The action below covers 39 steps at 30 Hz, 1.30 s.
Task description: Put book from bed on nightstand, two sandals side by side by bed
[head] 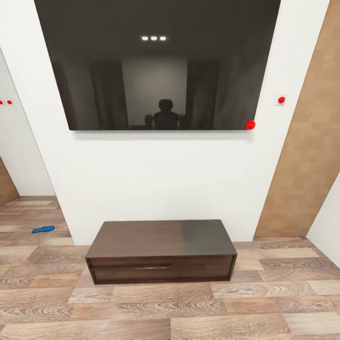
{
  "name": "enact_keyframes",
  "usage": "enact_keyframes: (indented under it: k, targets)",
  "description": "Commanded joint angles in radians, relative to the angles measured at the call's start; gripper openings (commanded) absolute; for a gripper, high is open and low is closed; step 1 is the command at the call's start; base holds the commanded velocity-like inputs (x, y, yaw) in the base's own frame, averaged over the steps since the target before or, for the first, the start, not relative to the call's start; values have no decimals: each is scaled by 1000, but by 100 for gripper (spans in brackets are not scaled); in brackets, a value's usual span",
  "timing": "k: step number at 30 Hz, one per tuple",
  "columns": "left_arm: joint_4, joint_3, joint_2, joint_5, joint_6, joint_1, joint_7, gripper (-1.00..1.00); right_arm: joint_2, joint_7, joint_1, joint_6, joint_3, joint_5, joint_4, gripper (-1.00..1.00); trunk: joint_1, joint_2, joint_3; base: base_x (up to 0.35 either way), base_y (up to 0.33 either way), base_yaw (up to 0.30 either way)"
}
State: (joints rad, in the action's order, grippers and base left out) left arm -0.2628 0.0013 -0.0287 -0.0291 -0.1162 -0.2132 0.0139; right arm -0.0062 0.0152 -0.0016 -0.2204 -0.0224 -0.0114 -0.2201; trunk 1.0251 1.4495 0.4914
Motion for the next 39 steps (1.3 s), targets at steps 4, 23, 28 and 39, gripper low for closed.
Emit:
enact_keyframes:
  k: [4, 23, 28, 39]
  targets:
    - [-94, 0, 0, -3, -3, -2, 1, 100, 0, 2, 0, -4, -2, -1, -1, 100, 0, 0, 7, 0, 0, 0]
    - [-94, 0, 1, -3, -5, -2, 1, 100, 0, 1, 0, -5, -2, -1, -1, 100, 0, 0, 24, 0, 0, 0]
    - [-94, 0, 0, -3, -5, -2, 1, 100, 0, 0, 0, -5, -3, -1, -1, 100, 0, 0, 24, 0, 0, 0]
    - [-93, 1, 1, -5, -6, -2, 1, 100, 0, 0, 0, -5, -3, -2, -4, 100, 0, 0, 24, 187, 0, 0]
